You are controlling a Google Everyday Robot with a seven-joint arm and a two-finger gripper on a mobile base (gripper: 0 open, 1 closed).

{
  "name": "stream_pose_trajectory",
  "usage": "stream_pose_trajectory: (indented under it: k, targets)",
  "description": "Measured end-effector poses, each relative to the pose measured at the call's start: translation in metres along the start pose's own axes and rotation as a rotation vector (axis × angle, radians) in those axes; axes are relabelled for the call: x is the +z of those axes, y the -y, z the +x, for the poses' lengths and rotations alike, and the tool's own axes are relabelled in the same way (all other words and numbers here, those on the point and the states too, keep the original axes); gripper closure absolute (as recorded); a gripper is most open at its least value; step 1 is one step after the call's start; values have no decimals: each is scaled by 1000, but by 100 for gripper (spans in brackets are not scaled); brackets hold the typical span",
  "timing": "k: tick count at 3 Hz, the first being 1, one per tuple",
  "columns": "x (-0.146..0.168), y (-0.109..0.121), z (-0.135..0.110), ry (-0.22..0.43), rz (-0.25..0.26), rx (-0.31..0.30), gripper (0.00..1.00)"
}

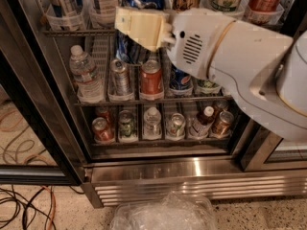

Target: Pick pepsi can from top shelf of fridge

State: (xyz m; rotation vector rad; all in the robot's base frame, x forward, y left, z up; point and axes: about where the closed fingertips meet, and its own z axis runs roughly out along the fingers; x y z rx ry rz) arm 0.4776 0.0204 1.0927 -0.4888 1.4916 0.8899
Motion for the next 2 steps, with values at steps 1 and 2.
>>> stream_pose_trajectory:
  k: [1, 2]
  targets:
    - [-21, 6, 29, -67, 16, 12, 100]
    - [-21, 6, 29, -67, 16, 12, 100]
